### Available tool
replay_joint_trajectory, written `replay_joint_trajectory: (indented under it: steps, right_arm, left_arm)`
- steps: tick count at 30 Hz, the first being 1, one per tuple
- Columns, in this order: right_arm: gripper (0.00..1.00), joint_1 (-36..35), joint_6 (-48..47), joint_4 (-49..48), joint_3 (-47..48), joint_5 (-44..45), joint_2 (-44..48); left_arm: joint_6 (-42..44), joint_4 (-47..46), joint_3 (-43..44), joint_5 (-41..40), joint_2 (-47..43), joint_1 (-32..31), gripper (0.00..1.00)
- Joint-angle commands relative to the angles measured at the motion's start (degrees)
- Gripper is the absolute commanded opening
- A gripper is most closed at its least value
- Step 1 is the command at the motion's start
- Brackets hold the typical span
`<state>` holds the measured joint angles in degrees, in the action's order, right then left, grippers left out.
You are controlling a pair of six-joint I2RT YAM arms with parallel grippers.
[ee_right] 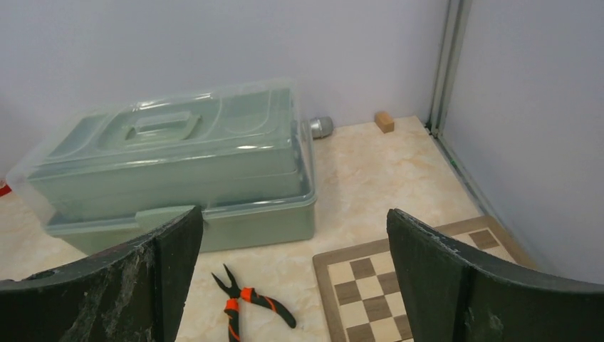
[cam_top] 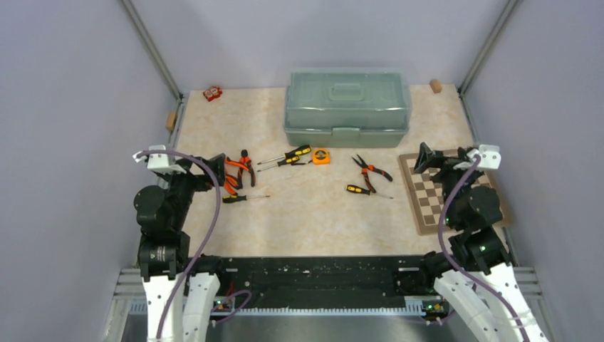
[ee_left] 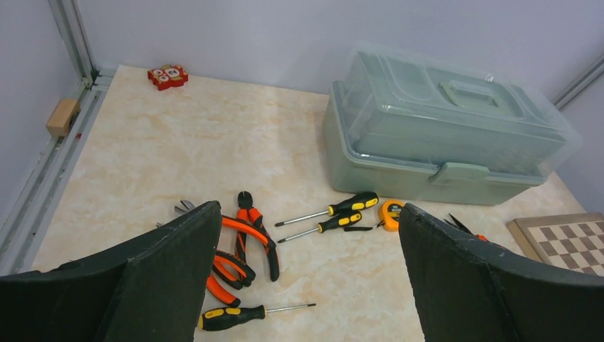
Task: Pack the tool kit
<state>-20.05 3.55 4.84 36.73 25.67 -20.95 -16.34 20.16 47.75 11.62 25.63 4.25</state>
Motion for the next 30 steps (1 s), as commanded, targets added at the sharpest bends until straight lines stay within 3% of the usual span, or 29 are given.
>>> replay_joint_trajectory:
  steps: [1, 7, 9, 14, 25, 30]
  right_arm:
    - [0.99, 0.5, 3.6, 0.1, 5.4, -6.8, -9.5]
    - [0.99, 0.5, 4.5, -0.4, 15.6, -19.8, -28.8]
    - [0.99, 0.8, 5.2, -0.5, 19.7, -20.5, -35.5]
    - [0.99, 10.0, 12.6, -1.6, 30.7, -32.5, -50.6]
    - [0.97, 19.5, 13.7, 7.1, 58.0, -41.3, -80.8]
    - [0.91, 19.5, 11.7, 11.9, 62.2, -42.3, -86.3]
  left_arm:
    - [0.8, -2.3, -3.1, -0.6, -0.5, 0.3, 0.99]
    - [-0.1, -5.4, -7.7, -0.1, 0.3, 0.2, 0.99]
    - [-0.5, -6.7, -9.5, 0.0, 0.5, 0.1, 0.99]
    - [-0.4, -6.6, -10.2, -0.9, -0.2, -1.3, 0.99]
    - [3.6, -4.3, -10.0, -4.2, -1.4, -2.6, 0.99]
    - [3.9, -4.0, -10.1, -4.0, -1.4, -3.1, 0.99]
